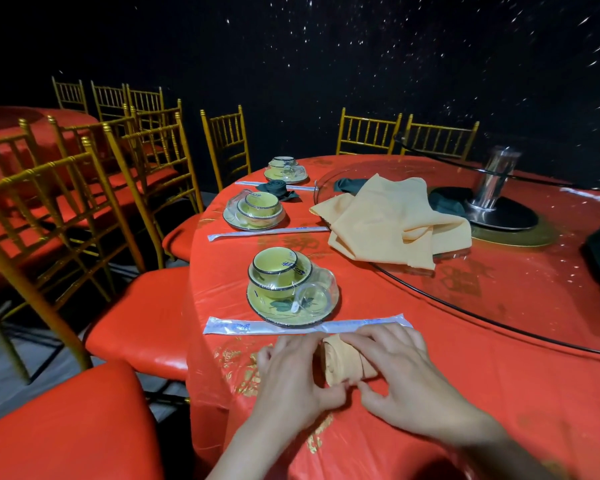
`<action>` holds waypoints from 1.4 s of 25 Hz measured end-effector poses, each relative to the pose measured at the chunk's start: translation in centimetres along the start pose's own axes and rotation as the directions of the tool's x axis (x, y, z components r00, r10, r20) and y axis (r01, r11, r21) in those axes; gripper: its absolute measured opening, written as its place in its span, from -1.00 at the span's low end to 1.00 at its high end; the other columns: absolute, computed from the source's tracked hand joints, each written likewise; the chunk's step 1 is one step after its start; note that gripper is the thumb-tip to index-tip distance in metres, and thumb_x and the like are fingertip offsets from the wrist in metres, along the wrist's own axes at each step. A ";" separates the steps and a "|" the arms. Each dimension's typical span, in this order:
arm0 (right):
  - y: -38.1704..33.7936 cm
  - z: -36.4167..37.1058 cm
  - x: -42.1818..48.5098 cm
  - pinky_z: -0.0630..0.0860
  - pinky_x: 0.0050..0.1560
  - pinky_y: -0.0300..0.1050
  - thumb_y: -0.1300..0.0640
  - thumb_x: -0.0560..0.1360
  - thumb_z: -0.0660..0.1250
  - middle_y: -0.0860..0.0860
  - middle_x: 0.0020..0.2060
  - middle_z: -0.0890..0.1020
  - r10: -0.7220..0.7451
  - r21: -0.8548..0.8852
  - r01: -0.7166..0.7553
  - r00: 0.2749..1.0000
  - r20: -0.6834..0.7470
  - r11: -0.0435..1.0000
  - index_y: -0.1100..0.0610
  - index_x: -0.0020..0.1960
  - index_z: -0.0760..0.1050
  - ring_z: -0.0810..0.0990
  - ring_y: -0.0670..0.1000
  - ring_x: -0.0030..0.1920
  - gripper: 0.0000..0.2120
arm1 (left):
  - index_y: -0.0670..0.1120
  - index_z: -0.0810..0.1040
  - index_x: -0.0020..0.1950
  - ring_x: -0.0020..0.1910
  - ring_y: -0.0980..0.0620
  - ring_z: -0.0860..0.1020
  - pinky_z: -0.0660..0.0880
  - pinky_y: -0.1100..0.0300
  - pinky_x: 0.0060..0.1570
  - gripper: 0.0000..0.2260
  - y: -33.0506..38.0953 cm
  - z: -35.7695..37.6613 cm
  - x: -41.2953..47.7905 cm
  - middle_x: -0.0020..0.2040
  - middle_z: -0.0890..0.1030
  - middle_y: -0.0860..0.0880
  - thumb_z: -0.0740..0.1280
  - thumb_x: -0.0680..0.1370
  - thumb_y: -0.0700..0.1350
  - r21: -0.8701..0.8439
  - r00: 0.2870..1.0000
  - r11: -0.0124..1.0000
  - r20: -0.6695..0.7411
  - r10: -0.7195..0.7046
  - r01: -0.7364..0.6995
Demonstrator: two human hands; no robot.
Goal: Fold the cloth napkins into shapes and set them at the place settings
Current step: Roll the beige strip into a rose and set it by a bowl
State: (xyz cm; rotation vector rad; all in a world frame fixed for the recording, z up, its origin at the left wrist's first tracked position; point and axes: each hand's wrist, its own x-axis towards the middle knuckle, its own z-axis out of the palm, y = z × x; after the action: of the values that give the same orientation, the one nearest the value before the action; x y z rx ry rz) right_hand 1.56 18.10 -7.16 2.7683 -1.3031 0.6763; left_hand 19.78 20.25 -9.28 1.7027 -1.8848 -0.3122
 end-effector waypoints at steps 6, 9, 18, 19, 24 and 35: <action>0.9 -1.9 -4.9 0.12 0.17 -0.31 -0.16 0.33 0.26 -0.27 0.08 0.34 0.053 0.011 -0.054 0.996 0.073 0.998 -0.25 0.32 0.19 0.32 -0.15 0.12 -0.41 | 0.21 0.38 0.28 0.12 0.22 0.33 0.06 0.20 -0.05 -0.26 3.4 1.1 -2.1 0.00 0.39 0.33 0.07 0.11 0.37 0.005 0.989 0.998 0.134 0.055 -0.056; 1.1 -2.5 -5.9 0.10 0.17 -0.31 -0.15 0.34 0.28 -0.24 0.08 0.41 0.067 0.021 -0.068 0.996 0.051 0.997 -0.18 0.33 0.26 0.33 -0.17 0.11 -0.43 | 0.19 0.40 0.25 0.10 0.19 0.36 0.11 0.16 -0.04 -0.26 4.4 1.2 -2.4 0.00 0.45 0.27 0.07 0.10 0.37 -0.013 0.987 0.999 0.155 0.051 -0.050; 1.5 -3.6 -6.7 0.10 0.16 -0.32 -0.23 0.30 0.19 -0.25 0.03 0.53 0.137 0.111 -0.147 0.987 0.088 0.983 -0.23 0.18 0.38 0.38 -0.17 0.08 -0.55 | 0.24 0.40 0.29 0.14 0.20 0.42 0.17 0.15 0.06 -0.34 5.2 1.2 -2.5 -0.02 0.47 0.29 0.22 0.21 0.37 -0.066 0.966 0.995 0.243 0.091 -0.077; 1.5 -3.7 -6.4 0.11 0.16 -0.29 -0.26 0.28 0.15 -0.24 0.05 0.54 0.157 0.118 -0.169 0.982 0.106 0.978 -0.23 0.20 0.40 0.39 -0.15 0.09 -0.51 | 0.26 0.34 0.35 0.19 0.23 0.37 0.17 0.16 0.11 -0.31 5.1 1.3 -2.4 0.07 0.43 0.30 0.23 0.22 0.39 -0.077 0.966 0.991 0.226 0.128 -0.113; 1.9 -3.7 -4.9 0.11 0.20 -0.21 -0.29 0.27 0.07 -0.23 0.11 0.54 0.218 0.145 -0.249 0.954 0.205 0.957 -0.23 0.26 0.39 0.37 -0.13 0.10 -0.43 | 0.28 0.31 0.31 0.40 0.31 0.23 0.18 0.33 0.37 -0.44 3.1 2.3 -2.5 0.40 0.28 0.22 0.43 0.36 0.16 -0.434 0.914 0.858 0.159 0.374 -0.275; 1.7 -3.5 -5.2 0.30 0.09 -0.19 -0.07 0.35 0.25 -0.28 0.13 0.43 0.083 0.118 -0.092 0.994 0.077 0.989 -0.23 0.20 0.31 0.40 -0.15 0.14 -0.58 | 0.22 0.43 0.18 0.07 0.27 0.50 0.38 0.29 0.16 -0.53 3.1 1.7 1.0 0.09 0.57 0.18 0.36 0.27 0.03 -0.525 0.900 0.836 0.272 0.341 -0.159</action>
State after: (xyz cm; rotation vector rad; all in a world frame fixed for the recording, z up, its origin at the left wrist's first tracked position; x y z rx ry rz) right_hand -3.96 21.45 -6.29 2.8711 -1.4526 0.6885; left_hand 16.21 19.41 -8.78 1.0837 -2.0255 -0.9603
